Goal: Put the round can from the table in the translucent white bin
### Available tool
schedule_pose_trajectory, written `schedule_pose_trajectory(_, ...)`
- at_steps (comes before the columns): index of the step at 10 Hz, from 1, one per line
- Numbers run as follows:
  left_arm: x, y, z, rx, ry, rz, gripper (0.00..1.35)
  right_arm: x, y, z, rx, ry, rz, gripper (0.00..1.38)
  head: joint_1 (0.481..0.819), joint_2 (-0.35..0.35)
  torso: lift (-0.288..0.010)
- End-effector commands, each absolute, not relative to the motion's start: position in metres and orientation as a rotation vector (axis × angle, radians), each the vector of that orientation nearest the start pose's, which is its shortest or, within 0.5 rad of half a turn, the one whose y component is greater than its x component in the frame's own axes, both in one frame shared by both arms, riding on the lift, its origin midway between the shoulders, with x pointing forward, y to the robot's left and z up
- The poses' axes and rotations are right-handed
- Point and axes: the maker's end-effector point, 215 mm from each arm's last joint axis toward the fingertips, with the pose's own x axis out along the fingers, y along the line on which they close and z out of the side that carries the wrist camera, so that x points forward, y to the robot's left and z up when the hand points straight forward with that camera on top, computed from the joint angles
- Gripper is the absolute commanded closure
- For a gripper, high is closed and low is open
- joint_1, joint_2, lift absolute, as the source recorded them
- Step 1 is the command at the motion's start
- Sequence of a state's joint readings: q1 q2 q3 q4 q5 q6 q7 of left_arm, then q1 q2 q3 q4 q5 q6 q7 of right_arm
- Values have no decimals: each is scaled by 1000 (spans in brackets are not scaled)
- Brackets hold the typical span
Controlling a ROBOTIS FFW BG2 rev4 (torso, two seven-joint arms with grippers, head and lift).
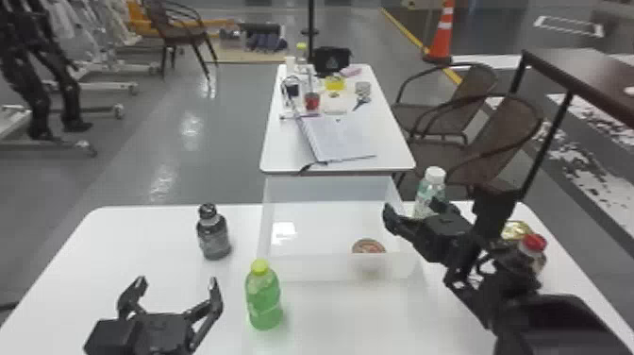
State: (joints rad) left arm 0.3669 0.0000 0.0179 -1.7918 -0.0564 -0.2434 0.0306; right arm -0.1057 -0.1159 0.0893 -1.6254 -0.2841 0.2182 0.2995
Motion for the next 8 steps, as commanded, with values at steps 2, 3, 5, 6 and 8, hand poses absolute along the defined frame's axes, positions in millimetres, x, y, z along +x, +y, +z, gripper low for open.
schedule_pose_trajectory(2, 477, 239, -340, 55, -103, 37, 127, 560, -156, -322, 161, 54, 371, 116, 549, 0, -100)
schedule_pose_trajectory(3, 477, 239, -340, 55, -105, 37, 127, 540, -165, -332, 160, 48, 322, 116, 549, 0, -100)
schedule_pose_trajectory(5, 476, 239, -339, 55, -106, 38, 127, 513, -177, -349, 175, 50, 236, 116, 549, 0, -100)
schedule_pose_trajectory(6, 477, 238, -338, 53, -109, 37, 131, 498, -179, -363, 176, 78, 212, 116, 549, 0, -100)
schedule_pose_trajectory(8, 476, 238, -340, 54, -105, 37, 131, 470, -188, -382, 169, 125, 168, 116, 549, 0, -100)
